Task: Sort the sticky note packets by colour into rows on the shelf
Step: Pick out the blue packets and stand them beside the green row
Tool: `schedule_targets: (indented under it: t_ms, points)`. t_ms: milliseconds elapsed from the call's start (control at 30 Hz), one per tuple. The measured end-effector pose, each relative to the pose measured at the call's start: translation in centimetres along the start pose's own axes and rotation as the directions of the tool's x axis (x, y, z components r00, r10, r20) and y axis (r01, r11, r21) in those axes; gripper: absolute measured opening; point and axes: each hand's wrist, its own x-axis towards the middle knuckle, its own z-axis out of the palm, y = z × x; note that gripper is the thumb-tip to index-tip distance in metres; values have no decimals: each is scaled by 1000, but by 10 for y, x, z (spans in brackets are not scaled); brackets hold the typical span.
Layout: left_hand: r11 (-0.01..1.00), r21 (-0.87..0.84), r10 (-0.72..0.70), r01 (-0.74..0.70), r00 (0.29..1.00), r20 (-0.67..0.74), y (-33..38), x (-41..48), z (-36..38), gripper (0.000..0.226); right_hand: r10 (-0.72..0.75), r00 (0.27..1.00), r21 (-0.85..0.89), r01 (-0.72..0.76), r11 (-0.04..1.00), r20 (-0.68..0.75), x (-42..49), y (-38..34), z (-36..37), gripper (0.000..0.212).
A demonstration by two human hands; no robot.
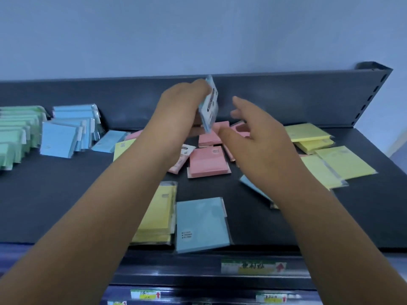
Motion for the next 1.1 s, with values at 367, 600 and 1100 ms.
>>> schedule_targets:
  t_ms: [367,600,1100]
  points:
    - [973,-228,-3,17,998,65,-31,-39,-35,17,-21,1000,253,21,967,0,-1,-11,16,13]
    - [987,-136,83,-82,997,0,-46,-37,-100,12,105,987,444,-149,884,123,8,-34,49,5]
    - [910,169,394,-378,916,-79,-70,14,-287,29,165,983,507,-182,842,79,34,-188,240,14]
